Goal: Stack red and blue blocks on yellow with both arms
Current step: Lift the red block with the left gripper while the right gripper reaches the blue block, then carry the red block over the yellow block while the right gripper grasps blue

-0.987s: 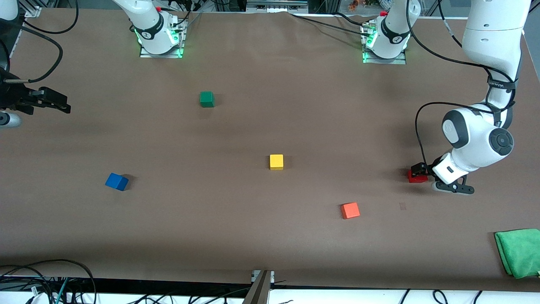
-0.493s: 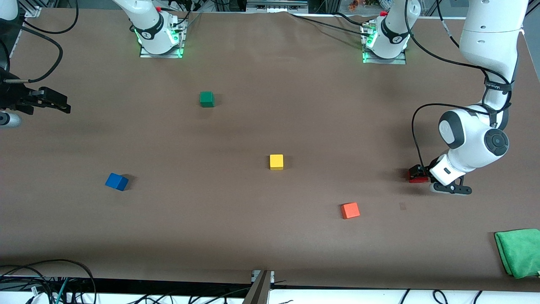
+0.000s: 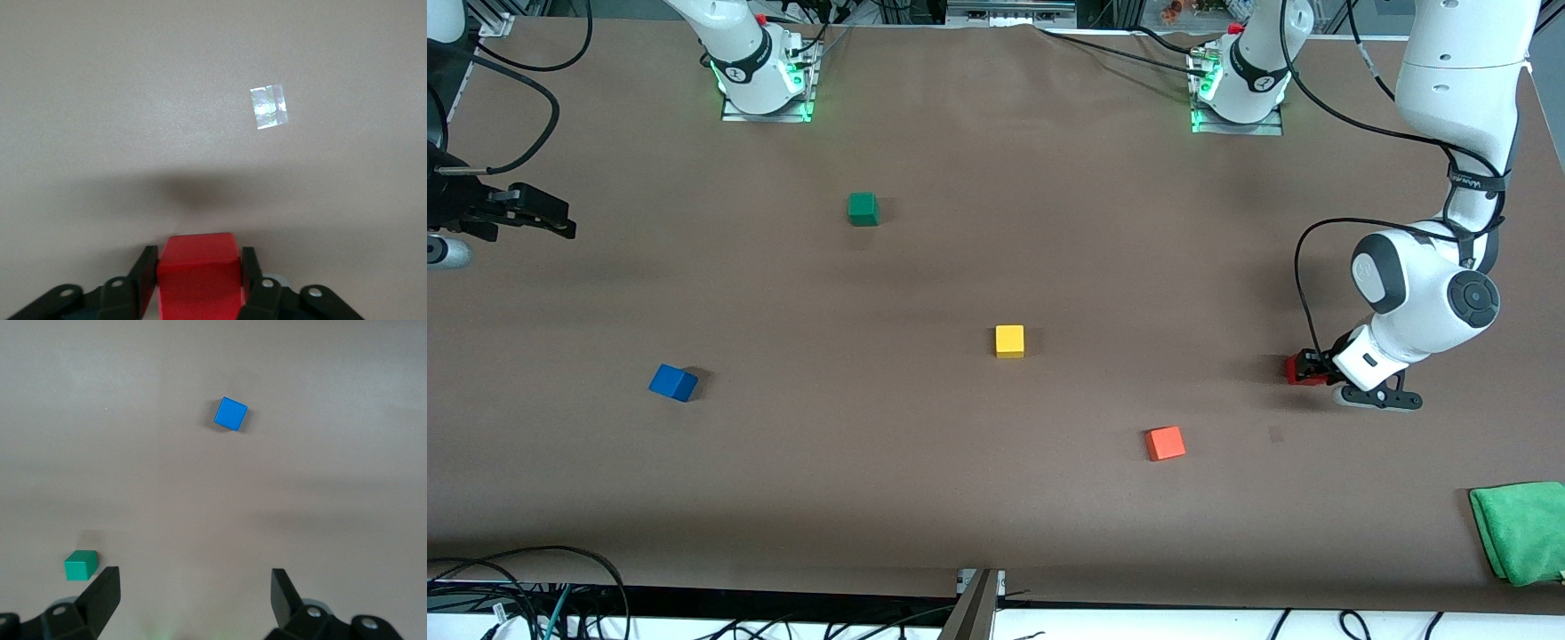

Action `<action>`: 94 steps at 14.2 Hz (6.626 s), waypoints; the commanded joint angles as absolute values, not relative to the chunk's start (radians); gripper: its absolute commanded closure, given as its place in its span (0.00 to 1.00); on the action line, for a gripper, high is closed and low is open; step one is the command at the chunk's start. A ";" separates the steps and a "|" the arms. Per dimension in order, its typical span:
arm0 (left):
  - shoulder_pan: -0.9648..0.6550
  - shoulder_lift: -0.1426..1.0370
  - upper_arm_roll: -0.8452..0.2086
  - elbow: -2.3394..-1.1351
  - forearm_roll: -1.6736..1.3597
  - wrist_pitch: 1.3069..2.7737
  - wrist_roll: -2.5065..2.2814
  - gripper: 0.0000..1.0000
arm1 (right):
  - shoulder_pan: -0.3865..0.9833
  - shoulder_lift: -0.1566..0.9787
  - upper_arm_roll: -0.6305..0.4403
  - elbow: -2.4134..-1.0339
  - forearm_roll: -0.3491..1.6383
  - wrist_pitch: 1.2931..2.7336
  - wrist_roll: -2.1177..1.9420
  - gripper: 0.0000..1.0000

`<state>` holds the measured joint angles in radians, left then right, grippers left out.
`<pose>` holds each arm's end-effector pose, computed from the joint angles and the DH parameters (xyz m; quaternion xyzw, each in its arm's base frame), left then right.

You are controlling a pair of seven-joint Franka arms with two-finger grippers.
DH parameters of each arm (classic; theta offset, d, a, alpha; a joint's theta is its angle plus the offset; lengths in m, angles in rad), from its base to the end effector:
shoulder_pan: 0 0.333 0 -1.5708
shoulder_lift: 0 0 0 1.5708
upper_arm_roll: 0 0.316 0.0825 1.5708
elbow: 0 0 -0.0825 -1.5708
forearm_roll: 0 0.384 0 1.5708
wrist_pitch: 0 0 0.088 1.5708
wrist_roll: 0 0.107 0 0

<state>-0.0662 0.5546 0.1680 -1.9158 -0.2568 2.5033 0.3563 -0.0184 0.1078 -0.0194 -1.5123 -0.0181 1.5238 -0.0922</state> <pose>0.6292 0.0613 0.2092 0.9984 -0.0390 0.0308 0.0286 0.5805 -0.0234 0.5868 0.9984 0.0272 -0.0487 0.0069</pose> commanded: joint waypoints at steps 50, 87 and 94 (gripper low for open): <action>-0.233 0.531 -0.489 -1.396 0.114 1.678 -0.696 0.98 | -0.072 0.638 -0.017 -1.503 -0.028 1.970 -0.017 0.00; -0.603 0.929 -0.158 -0.980 0.112 1.882 -0.942 0.98 | -0.068 0.747 -0.015 -1.536 -0.026 2.194 0.017 0.56; -0.595 0.942 -0.163 -0.983 0.110 1.942 -0.940 0.98 | -0.067 0.719 -0.005 -1.526 -0.029 2.155 -0.002 0.59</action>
